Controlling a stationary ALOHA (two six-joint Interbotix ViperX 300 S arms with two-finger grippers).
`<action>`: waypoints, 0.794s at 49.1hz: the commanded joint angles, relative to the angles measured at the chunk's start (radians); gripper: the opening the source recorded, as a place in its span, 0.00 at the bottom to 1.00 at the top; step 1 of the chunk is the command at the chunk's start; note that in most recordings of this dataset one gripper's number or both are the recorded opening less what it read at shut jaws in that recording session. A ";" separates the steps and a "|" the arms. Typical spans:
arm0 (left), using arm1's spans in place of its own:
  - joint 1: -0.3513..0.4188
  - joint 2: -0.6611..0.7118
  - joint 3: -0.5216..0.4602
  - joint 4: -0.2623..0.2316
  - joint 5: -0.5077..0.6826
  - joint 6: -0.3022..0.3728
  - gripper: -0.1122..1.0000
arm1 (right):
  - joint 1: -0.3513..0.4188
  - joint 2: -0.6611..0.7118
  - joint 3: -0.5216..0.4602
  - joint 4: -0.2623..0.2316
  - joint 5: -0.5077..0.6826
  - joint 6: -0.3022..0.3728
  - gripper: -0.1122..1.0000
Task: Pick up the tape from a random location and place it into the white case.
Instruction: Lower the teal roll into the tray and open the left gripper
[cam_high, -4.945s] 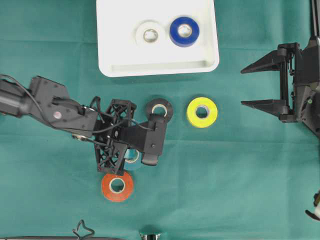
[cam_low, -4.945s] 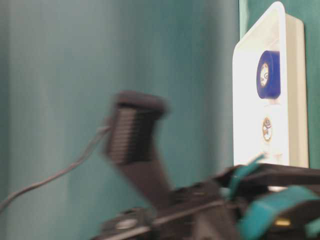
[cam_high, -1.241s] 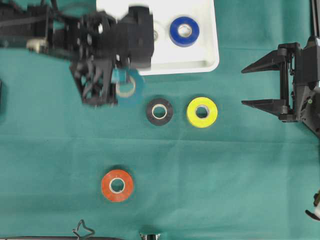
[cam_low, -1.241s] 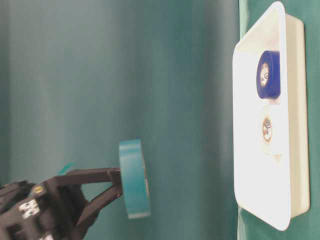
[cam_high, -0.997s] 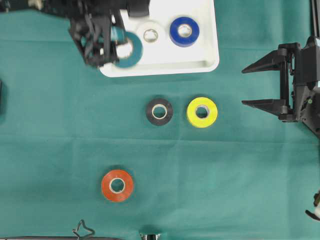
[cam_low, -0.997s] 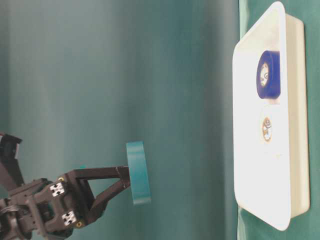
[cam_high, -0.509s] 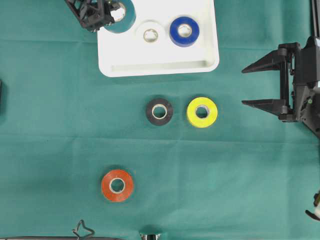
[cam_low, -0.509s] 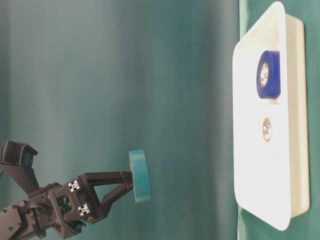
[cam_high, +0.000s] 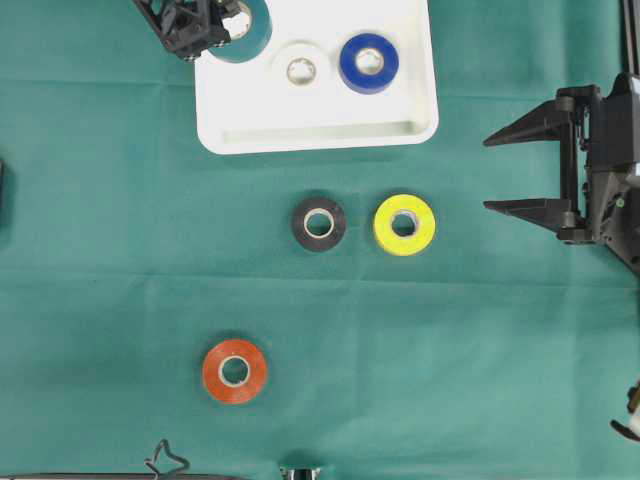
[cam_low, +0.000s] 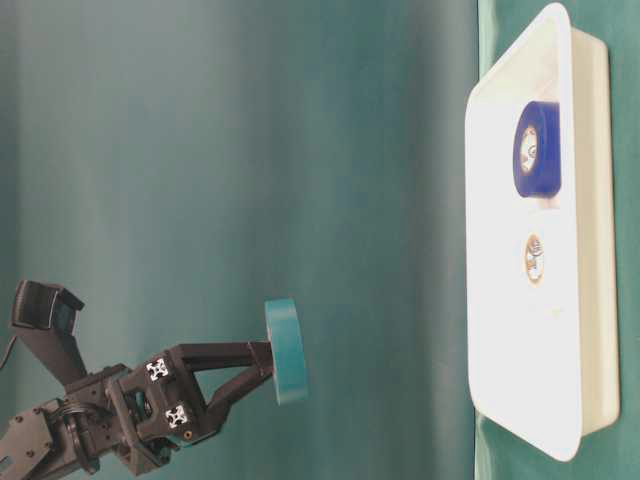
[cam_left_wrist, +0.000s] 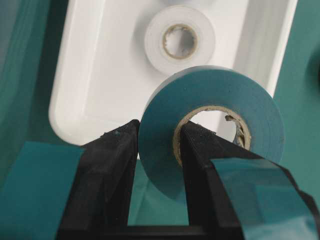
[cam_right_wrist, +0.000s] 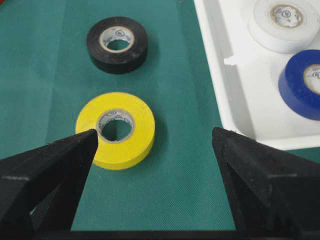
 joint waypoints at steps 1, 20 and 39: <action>0.002 -0.012 -0.014 0.002 -0.009 -0.002 0.29 | 0.000 0.003 -0.023 -0.003 -0.005 -0.002 0.91; 0.002 -0.012 0.009 0.002 -0.032 -0.002 0.29 | 0.002 0.003 -0.023 -0.005 -0.006 -0.002 0.90; 0.002 -0.012 0.011 0.002 -0.032 -0.002 0.29 | 0.002 0.003 -0.023 -0.003 -0.006 -0.002 0.91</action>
